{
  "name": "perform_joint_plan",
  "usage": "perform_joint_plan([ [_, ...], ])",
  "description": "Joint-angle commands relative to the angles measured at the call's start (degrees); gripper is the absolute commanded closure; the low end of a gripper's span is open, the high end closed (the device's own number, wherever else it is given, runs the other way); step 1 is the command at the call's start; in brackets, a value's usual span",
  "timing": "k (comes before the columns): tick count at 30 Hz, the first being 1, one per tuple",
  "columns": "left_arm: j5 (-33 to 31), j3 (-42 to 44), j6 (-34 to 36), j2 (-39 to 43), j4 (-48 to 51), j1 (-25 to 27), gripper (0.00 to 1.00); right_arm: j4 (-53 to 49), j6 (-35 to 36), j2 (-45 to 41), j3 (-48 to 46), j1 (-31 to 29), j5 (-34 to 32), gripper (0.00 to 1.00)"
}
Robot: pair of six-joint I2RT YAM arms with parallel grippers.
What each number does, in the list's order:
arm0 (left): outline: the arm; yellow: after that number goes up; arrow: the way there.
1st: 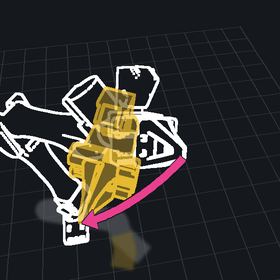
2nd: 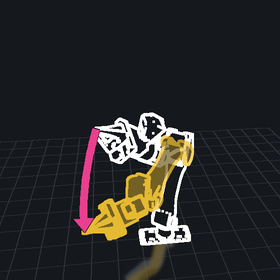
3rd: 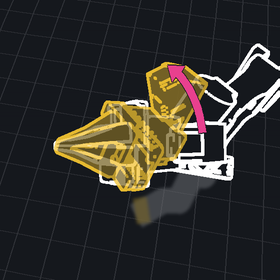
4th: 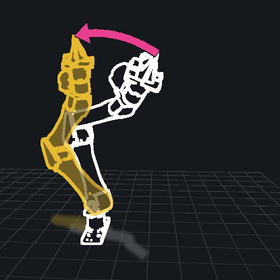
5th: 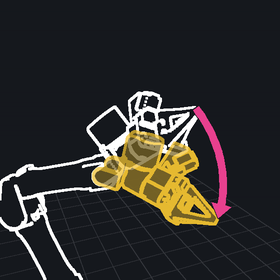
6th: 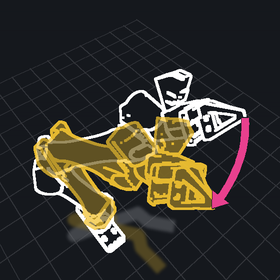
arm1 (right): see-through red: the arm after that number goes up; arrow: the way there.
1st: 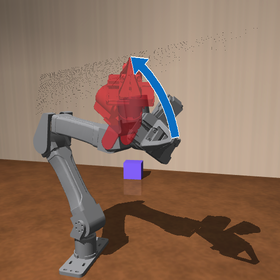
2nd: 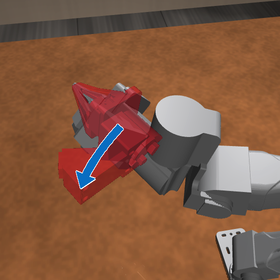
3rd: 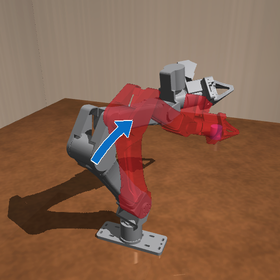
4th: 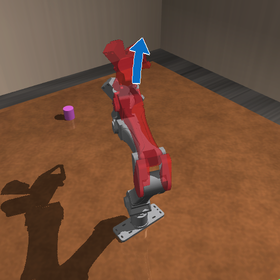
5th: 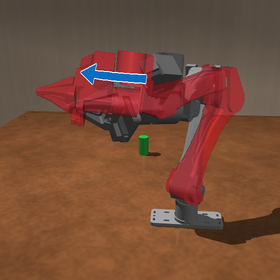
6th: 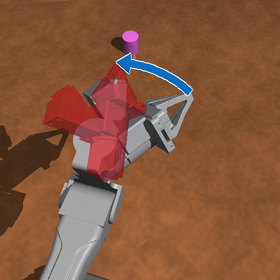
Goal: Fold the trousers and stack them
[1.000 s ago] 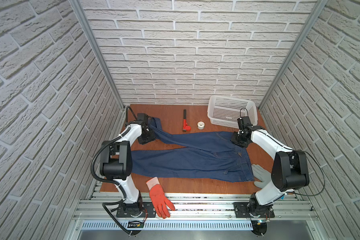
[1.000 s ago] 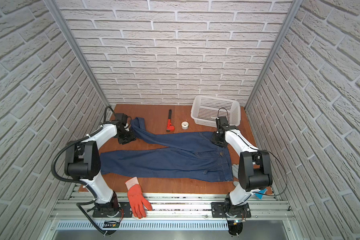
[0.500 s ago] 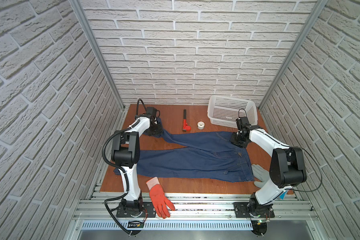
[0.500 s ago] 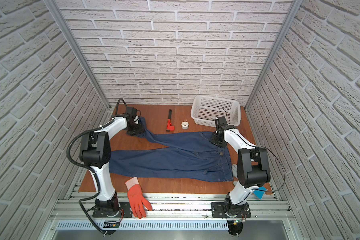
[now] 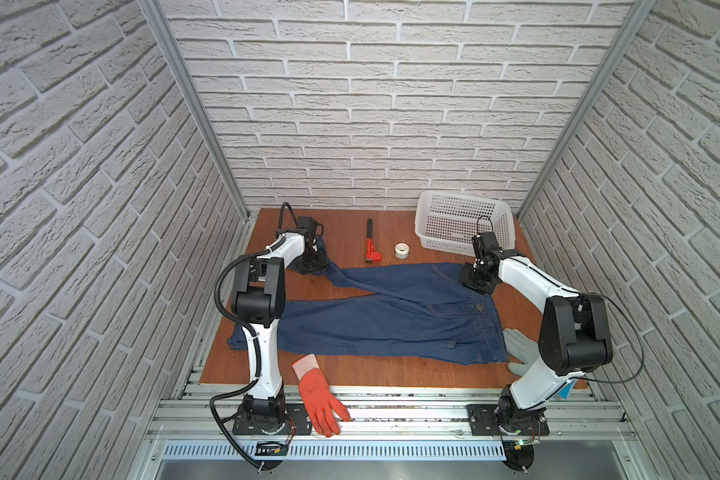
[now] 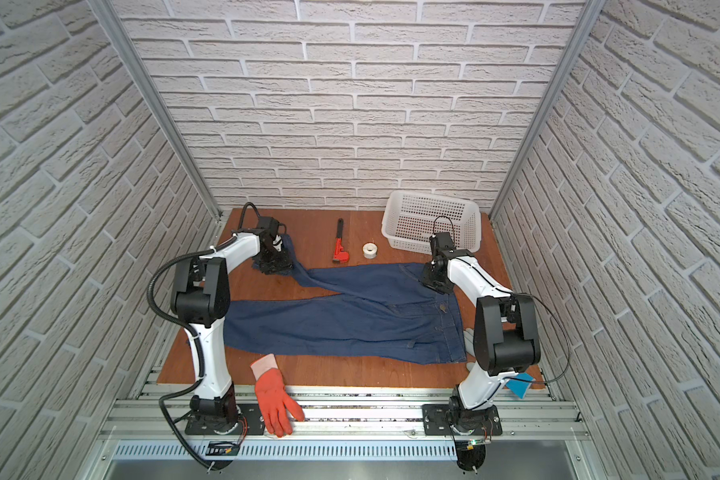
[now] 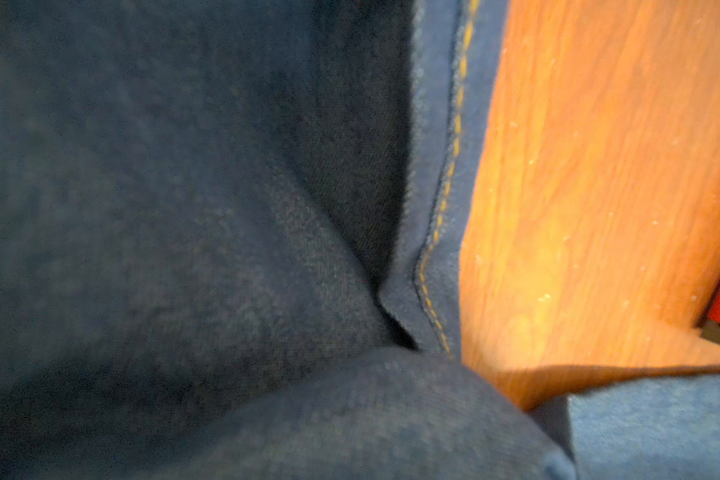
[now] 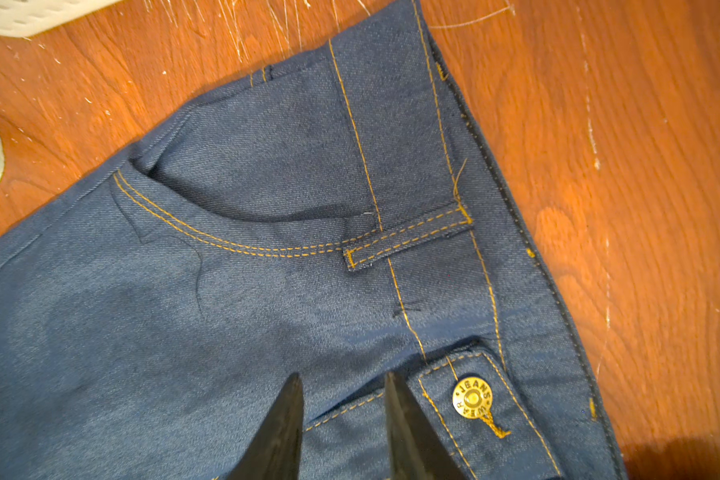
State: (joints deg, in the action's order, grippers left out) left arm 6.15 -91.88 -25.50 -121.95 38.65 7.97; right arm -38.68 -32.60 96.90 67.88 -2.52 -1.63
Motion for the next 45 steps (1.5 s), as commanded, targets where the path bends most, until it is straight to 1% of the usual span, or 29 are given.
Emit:
perform_joint_plan([
  [1,-1.88,0.58,1.04,-1.42,3.63,0.11,0.57,0.73,-0.49,0.65,1.21,-0.46,0.0,0.65],
  [4,-3.46,2.57,0.91,-0.44,4.75,-0.39,0.69,0.94,-0.54,0.74,1.34,-0.46,0.05,0.65],
  [5,-3.95,3.56,0.75,0.23,4.97,-0.6,0.71,0.8,-0.52,0.83,1.46,-0.46,0.04,0.65],
  [6,-4.83,4.64,0.63,0.97,5.07,-0.88,0.71,0.85,-0.48,0.88,1.47,-0.46,0.0,0.65],
  [7,-5.61,5.53,0.62,1.63,5.24,-1.17,0.68,0.81,-0.45,0.88,1.55,-0.46,0.14,0.65],
  [9,-7.11,7.13,0.62,2.99,5.77,-1.93,0.57,0.86,-0.35,0.82,1.52,-0.46,0.17,0.65],
  [11,-7.93,8.04,0.9,3.86,6.29,-2.57,0.55,0.86,-0.32,0.83,1.64,-0.46,0.13,0.65],
  [16,-8.05,9.25,1.73,5.79,6.76,-3.66,0.56,0.76,-0.28,0.74,1.65,-0.46,0.22,0.65],
  [17,-7.78,9.38,1.8,6.16,6.74,-3.67,0.54,0.75,-0.36,0.74,1.64,-0.46,0.22,0.65],
  [21,-5.92,11.42,2.0,9.15,4.96,-2.65,0.37,0.68,-0.36,0.66,1.82,-0.46,0.4,0.65],
  [23,-5.18,13.58,1.68,12.2,3.35,-2.26,0.34,0.57,-0.36,0.57,1.99,-0.47,0.39,0.65],
  [26,-5.39,15.41,1.43,16.05,3.23,-2.16,0.32,0.38,-0.16,0.39,2.2,-0.54,0.48,0.65],
  [28,-5.91,16.17,1.59,17.64,3.65,-2.31,0.32,0.2,-0.19,0.22,2.28,-0.49,0.49,0.65],
  [31,-5.74,16.72,1.95,18.33,4.17,-2.64,0.35,0.25,-0.27,-0.13,2.14,-0.55,0.52,0.65],
  [34,-4.73,16.56,2.29,17.18,4.51,-2.69,0.4,0.35,-0.36,-0.44,1.76,-0.54,0.53,0.65],
  [37,-2.88,16.64,2.3,16.08,4.1,-2.45,0.42,0.27,-0.36,-0.55,1.47,-0.55,0.56,0.65],
  [45,-1.92,16.23,2.26,11.9,2.92,-2.52,0.48,0.27,-0.36,-0.57,1.38,-0.51,0.49,0.65],
])
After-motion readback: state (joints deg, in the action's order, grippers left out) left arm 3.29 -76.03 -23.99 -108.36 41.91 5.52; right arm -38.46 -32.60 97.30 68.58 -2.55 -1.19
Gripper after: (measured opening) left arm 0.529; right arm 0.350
